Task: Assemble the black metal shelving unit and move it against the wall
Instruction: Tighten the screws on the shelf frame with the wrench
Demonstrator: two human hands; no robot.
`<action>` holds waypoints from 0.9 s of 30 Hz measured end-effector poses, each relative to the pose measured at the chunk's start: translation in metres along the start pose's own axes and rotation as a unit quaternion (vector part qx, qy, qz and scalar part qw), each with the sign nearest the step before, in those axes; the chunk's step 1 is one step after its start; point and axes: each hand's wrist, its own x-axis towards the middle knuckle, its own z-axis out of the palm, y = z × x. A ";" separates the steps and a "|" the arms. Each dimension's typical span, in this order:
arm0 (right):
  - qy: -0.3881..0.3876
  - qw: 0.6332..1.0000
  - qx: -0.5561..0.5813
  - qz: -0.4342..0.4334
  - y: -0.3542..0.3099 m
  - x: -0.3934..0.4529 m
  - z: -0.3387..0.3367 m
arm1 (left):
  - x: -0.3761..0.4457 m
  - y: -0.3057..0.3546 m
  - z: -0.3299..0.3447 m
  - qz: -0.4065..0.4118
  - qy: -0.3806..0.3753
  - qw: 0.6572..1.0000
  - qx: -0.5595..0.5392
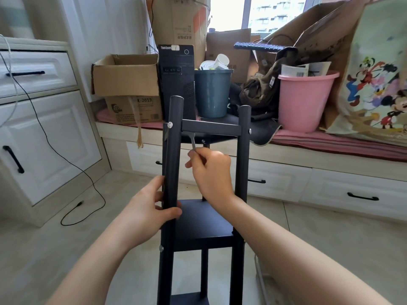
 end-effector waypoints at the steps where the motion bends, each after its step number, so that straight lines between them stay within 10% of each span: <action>1: -0.011 1.000 -0.011 0.000 -0.001 -0.002 -0.004 | 0.000 0.000 0.000 0.001 0.000 1.000 0.000; 12: -0.120 0.984 -0.112 0.073 -0.015 0.003 -0.032 | -0.005 0.002 0.002 0.002 0.009 1.000 -0.027; 27: -0.084 0.994 -0.055 0.050 -0.031 0.025 -0.025 | -0.002 0.001 0.002 0.013 0.003 1.000 -0.009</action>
